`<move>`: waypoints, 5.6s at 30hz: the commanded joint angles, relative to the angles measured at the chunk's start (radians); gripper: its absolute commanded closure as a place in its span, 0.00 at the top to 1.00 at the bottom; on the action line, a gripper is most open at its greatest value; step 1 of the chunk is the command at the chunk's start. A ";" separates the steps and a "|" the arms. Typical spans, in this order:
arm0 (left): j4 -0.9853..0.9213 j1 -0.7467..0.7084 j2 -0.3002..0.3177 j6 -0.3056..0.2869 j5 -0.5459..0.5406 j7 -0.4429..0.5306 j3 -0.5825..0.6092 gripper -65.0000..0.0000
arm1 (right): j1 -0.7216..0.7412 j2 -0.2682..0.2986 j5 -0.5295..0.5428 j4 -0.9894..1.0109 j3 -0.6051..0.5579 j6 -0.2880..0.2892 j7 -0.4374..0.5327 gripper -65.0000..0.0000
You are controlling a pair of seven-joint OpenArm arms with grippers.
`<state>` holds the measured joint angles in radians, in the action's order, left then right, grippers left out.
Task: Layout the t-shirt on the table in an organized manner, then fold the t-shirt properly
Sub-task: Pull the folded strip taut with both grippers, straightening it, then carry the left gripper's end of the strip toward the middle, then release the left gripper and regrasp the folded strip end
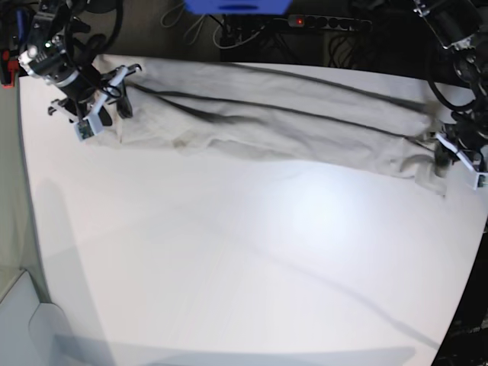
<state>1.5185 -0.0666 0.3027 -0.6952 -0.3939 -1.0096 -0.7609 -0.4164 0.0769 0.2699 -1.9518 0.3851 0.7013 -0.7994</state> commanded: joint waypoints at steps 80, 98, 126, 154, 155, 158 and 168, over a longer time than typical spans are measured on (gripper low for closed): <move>0.291 -0.057 -0.330 -0.003 -0.015 -0.208 0.737 0.10 | -0.009 0.010 0.013 -0.016 0.001 -0.003 0.021 0.41; 0.377 -0.054 -0.274 -0.003 -0.135 -0.200 0.602 0.60 | -0.009 0.010 0.013 -0.016 -0.001 -0.003 0.021 0.41; 0.067 -0.065 -0.119 -0.003 -0.277 -0.200 0.312 0.75 | -0.006 0.010 0.013 -0.016 -0.001 -0.003 0.021 0.41; -0.055 -0.052 -0.116 -0.003 -0.279 -0.136 0.369 0.00 | -0.006 0.008 0.013 -0.016 -0.001 -0.003 0.021 0.41; -0.062 -0.052 -0.113 -0.003 -0.279 -0.102 0.369 0.00 | -0.006 0.008 0.013 -0.016 -0.001 -0.003 0.021 0.41; -0.063 -0.055 -0.098 -0.003 -0.276 -0.045 0.352 0.00 | -0.008 0.025 0.013 -0.016 -0.001 -0.003 0.019 0.41; -0.186 -0.029 -0.073 -0.003 -0.276 -0.038 0.160 0.00 | 0.001 0.004 0.018 -0.024 0.001 -0.003 -0.079 0.41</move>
<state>1.3212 -0.1024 0.2134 -0.7013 -0.6735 -1.0496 -0.5957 -0.4191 0.0780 0.2672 -1.9549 0.3840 0.7013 -0.9012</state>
